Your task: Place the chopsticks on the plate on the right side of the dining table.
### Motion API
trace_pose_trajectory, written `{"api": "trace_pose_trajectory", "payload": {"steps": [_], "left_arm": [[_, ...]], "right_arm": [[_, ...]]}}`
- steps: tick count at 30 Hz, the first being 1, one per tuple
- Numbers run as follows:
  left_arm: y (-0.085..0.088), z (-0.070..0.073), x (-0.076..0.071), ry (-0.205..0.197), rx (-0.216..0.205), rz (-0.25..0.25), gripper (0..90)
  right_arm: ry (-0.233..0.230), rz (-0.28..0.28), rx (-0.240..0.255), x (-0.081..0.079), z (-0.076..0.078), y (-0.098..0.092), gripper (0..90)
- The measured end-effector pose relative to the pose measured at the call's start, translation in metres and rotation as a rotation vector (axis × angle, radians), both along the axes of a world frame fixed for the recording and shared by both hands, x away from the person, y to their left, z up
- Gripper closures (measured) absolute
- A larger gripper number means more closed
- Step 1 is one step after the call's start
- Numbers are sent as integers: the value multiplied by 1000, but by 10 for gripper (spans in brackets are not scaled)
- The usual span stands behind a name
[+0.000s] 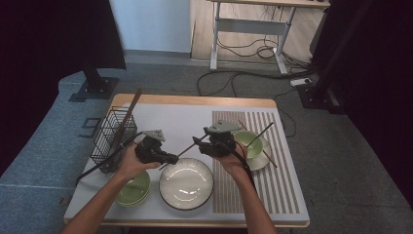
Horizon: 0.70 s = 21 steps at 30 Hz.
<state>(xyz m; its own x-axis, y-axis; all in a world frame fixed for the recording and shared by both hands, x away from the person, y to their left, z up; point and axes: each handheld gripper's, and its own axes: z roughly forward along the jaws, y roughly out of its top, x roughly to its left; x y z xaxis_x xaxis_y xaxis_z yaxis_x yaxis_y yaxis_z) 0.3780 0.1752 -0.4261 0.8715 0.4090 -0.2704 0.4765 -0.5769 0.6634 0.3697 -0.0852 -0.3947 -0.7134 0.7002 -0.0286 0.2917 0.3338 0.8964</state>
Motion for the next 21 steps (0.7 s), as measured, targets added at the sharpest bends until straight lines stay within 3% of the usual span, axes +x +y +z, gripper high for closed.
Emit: {"api": "trace_pose_trajectory", "payload": {"steps": [13,21], "left_arm": [[3,3,0,13,16,-23,861],[4,3,1,26,36,-32,860]], "right_arm": [[29,77,-107,4,-4,-8,470],[34,97,-222,5,-13,-3,453]]}}
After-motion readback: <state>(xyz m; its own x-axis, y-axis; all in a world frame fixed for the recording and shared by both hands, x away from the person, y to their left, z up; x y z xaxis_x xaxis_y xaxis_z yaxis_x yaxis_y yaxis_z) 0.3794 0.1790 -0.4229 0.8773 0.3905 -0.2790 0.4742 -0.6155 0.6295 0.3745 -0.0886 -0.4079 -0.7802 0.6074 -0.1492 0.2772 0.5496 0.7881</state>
